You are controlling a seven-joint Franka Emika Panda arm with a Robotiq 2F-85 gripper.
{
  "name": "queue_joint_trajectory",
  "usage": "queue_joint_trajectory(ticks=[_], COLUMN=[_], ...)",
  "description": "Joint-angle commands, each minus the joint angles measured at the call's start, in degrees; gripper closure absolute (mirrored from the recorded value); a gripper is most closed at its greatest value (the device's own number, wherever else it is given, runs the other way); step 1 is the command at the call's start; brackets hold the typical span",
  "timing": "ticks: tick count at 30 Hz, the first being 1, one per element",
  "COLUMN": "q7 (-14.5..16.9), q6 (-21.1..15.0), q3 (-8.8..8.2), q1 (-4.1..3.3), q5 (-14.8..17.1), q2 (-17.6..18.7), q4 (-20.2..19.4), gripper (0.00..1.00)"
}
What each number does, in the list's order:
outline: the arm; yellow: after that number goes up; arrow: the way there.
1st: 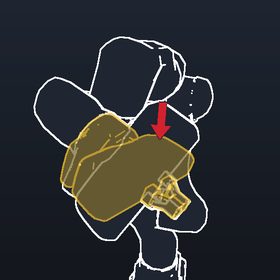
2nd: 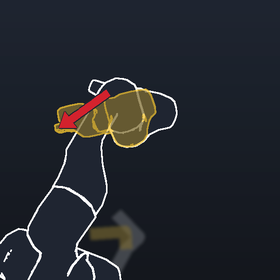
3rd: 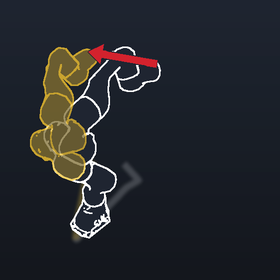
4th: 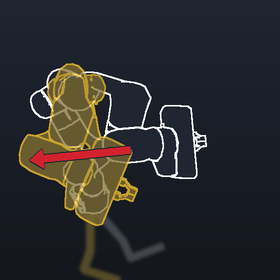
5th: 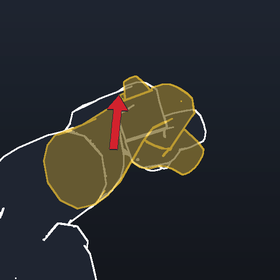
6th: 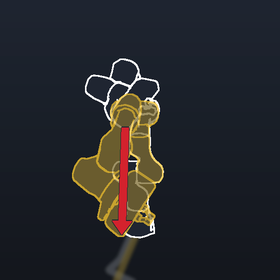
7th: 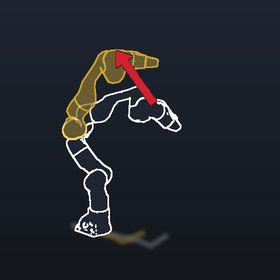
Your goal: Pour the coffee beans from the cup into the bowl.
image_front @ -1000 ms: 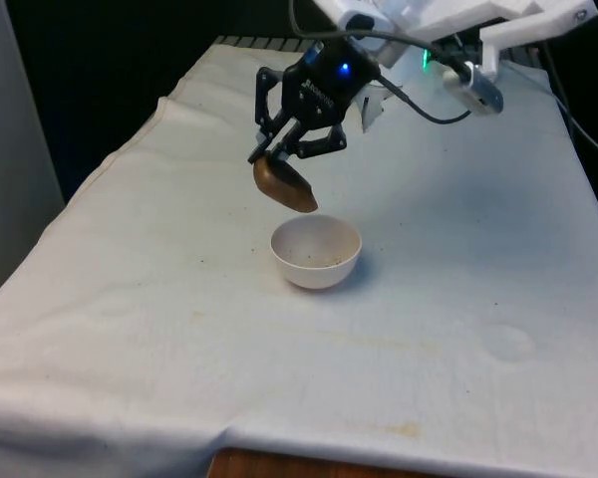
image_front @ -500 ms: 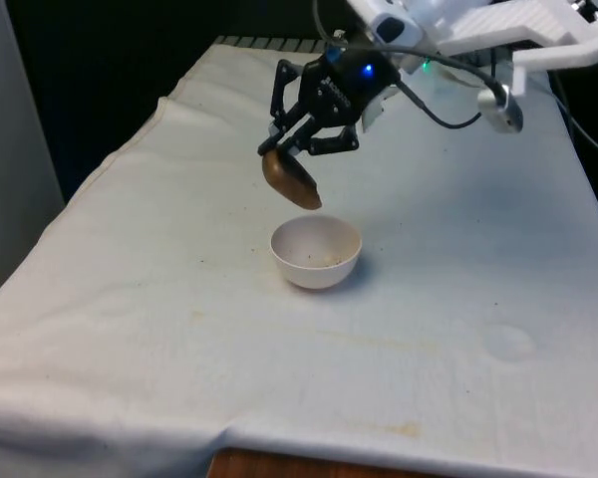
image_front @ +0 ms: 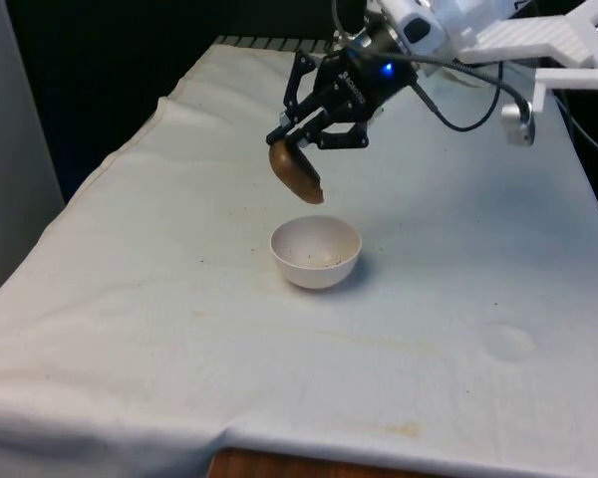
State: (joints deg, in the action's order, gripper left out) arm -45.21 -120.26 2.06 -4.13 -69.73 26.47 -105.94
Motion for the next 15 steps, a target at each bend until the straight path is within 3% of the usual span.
queue_joint_trajectory(ticks=[1,9,15], q7=[-0.6,-2.1,-3.6], q6=[0.5,2.1,4.6], q3=[-0.17,0.40,0.80], q1=[-0.23,0.00,-0.40], q5=[-0.9,-3.3,-5.9], q2=[0.4,0.9,1.4], q4=[0.3,0.2,0.4], gripper=[1.00,1.00,1.00])
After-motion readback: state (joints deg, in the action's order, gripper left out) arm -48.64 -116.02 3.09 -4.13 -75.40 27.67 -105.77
